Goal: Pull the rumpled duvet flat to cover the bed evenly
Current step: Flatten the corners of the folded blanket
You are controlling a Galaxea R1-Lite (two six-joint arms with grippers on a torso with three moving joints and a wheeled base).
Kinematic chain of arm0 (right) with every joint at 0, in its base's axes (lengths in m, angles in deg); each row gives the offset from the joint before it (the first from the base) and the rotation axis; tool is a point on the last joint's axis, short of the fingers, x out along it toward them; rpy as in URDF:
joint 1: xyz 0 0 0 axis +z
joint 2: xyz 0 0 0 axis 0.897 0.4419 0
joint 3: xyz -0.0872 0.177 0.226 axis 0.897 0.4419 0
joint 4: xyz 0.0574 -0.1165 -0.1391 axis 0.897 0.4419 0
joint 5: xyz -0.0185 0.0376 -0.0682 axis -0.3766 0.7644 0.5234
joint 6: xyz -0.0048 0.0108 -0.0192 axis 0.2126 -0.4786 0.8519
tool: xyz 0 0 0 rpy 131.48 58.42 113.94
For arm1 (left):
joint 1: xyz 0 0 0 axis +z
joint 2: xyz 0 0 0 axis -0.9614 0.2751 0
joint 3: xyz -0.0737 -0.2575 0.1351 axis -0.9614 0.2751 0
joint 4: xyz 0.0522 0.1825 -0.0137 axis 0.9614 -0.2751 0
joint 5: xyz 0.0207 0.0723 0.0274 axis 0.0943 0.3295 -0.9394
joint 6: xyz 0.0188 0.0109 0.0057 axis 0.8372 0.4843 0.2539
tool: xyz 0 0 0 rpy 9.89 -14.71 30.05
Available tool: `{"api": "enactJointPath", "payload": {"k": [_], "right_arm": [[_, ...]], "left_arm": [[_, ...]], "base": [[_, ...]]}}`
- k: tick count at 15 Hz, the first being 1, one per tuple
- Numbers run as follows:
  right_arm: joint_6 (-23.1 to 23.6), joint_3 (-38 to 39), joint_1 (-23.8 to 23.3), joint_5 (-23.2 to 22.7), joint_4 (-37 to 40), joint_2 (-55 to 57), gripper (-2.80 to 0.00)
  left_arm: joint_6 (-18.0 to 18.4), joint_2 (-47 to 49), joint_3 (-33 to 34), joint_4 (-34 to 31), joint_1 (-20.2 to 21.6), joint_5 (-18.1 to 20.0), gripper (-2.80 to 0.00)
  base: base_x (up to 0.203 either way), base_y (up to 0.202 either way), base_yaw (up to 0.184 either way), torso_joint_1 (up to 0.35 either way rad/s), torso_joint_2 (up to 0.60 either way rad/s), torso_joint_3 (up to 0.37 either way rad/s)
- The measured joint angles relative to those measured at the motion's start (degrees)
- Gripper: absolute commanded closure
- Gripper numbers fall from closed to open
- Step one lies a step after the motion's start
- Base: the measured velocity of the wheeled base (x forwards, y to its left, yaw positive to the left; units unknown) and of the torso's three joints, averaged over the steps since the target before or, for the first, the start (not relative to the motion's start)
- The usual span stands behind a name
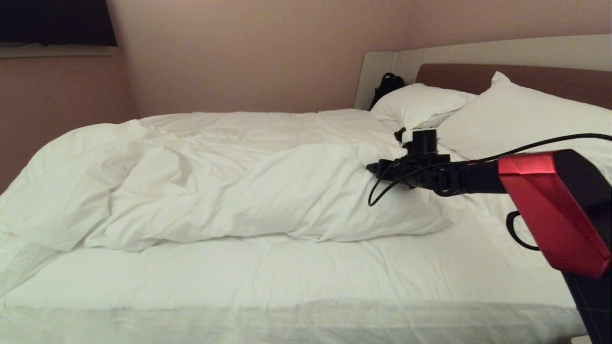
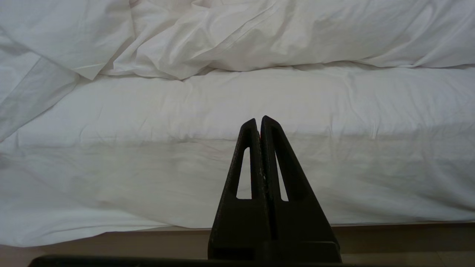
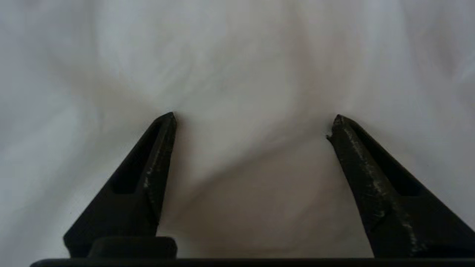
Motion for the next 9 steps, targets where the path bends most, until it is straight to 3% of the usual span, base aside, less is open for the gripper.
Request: {"api": "enactJointPath", "payload": {"k": [6,7,9], "right_arm": [[0.64,-0.05,-0.74,-1.68,-1.67,6.63,-2.80],[0.69,-0.05,-0.80,-1.76,-1.67,7.05,0.00],[0.66,-0.02,-0.83,-1.74,-1.52,7.48,0.00]], "left_arm": [[0.00,0.00,0.00,-0.07,0.00,0.02,0.00],[0.00,0.00,0.00,0.02,0.00,0.02,0.00],[-0.02,0.00,0.00,0.00,0.00,0.00,0.00]], "base": [[0.000,0.000,0.000,0.000,0.00,0.000],[0.000,0.000,0.000,0.000,0.00,0.000],[0.000,0.000,0.000,0.000,0.00,0.000]]}}
